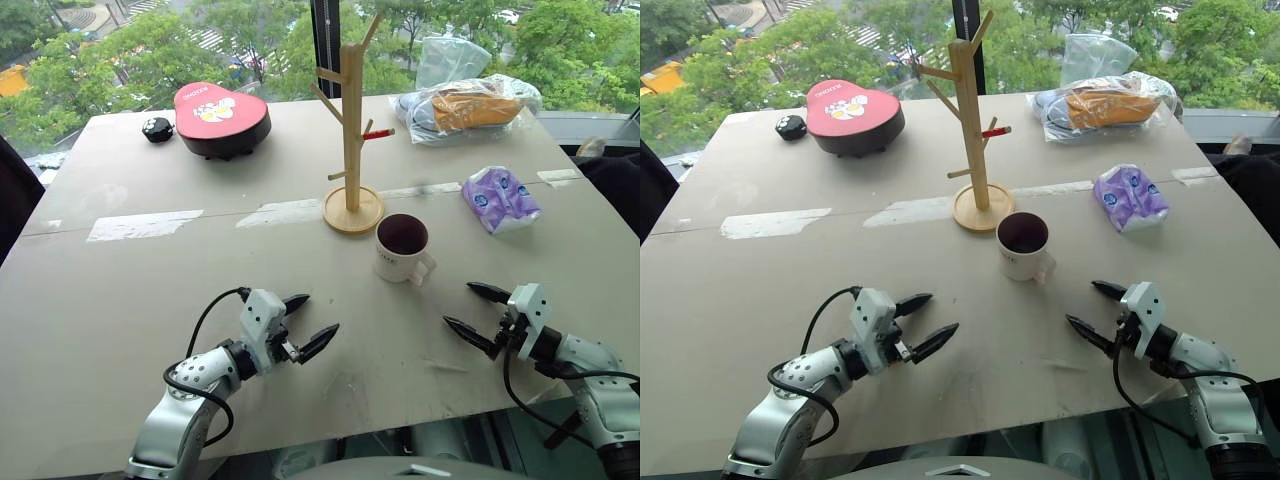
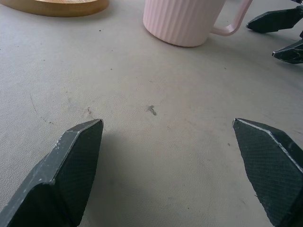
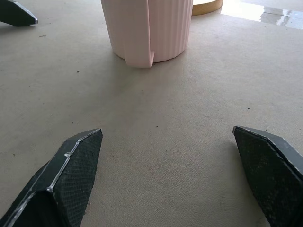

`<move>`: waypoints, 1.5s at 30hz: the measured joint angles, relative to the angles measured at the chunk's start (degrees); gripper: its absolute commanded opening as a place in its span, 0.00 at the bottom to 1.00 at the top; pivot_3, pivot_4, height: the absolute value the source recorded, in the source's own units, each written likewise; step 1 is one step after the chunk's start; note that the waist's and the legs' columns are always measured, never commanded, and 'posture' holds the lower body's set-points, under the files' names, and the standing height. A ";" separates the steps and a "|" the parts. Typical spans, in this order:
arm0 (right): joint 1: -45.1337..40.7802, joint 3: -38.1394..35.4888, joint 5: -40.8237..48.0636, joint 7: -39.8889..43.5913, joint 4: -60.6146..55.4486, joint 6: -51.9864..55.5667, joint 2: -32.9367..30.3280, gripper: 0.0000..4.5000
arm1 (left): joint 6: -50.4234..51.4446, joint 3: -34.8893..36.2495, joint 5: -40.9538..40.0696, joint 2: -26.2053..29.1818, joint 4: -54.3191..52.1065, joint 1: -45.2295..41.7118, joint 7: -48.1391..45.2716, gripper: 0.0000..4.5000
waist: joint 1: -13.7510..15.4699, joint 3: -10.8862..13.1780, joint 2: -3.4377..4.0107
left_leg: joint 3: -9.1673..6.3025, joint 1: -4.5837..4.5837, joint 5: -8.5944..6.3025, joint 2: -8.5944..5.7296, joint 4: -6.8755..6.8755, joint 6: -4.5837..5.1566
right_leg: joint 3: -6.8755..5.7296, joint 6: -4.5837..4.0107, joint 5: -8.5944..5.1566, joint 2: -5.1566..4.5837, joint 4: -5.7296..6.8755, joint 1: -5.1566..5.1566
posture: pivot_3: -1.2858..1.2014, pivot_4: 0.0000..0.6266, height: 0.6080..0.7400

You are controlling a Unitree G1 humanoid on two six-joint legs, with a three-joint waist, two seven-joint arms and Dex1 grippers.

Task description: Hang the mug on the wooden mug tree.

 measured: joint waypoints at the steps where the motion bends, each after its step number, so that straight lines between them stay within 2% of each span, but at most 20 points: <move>1: 0.00 0.00 0.00 0.00 0.00 0.00 0.00 0.99 | 0.00 0.00 0.00 0.00 0.00 0.00 0.00 1.00 | 0.00 0.00 0.00 | 0.00 0.00 0.00 0.00 0.00 0.00 | 0.00 0.00 0.00 0.00 0.00 0.00 | 0.52 0.24 1.00; 12: 1.05 -0.24 0.10 -1.25 -1.22 0.83 -0.09 0.99 | -3.69 -1.61 2.98 -1.13 2.72 -1.70 0.37 1.00 | 0.16 -0.04 0.06 | -0.03 0.03 0.00 -0.03 0.02 0.00 | -0.05 0.00 0.00 -0.03 0.00 0.07 | 0.52 0.24 1.00; 24: 2.98 -0.35 0.10 -3.70 -4.22 2.44 0.41 0.99 | -3.05 -1.61 3.22 0.05 3.02 -2.84 -1.32 1.00 | 0.21 -0.03 0.10 | -0.07 0.01 0.00 -0.04 0.02 -0.01 | -0.09 0.01 0.00 -0.04 0.00 0.07 | 0.52 0.24 1.00; 30: 3.95 0.72 1.23 -6.89 -10.61 7.62 3.60 0.99 | -2.61 -1.74 3.14 1.43 2.92 -3.95 -3.58 1.00 | 0.14 0.07 0.22 | -0.08 -0.06 0.00 -0.04 0.02 -0.01 | -0.09 0.01 0.00 -0.03 0.00 0.00 | 0.52 0.24 1.00; 33: 3.20 2.82 1.04 -11.01 -15.02 11.58 6.49 0.99 | -2.21 -2.85 3.09 2.98 2.78 -5.88 -6.19 1.00 | 0.05 0.15 0.23 | -0.11 -0.14 0.00 -0.04 0.02 -0.01 | -0.12 0.00 0.00 -0.02 -0.01 -0.10 | 0.52 0.24 1.00; 38: 0.99 4.26 -1.42 -17.48 -15.86 15.91 9.33 0.99 | 0.58 -2.72 -1.77 4.91 -1.19 -10.11 -10.53 1.00 | 0.03 0.23 0.26 | -0.11 -0.22 0.00 -0.08 0.00 -0.01 | -0.12 -0.01 0.00 0.00 -0.06 -0.19 | 0.52 0.24 1.00; 45: -3.09 3.84 -1.04 -20.22 -14.95 18.30 11.68 0.99 | 4.57 -2.24 -5.74 6.67 -5.37 -15.95 -11.44 1.00 | -0.11 0.26 0.26 | -0.10 -0.27 0.01 -0.06 -0.01 -0.01 | -0.09 -0.01 0.00 0.18 -0.04 -0.28 | 0.52 0.24 1.00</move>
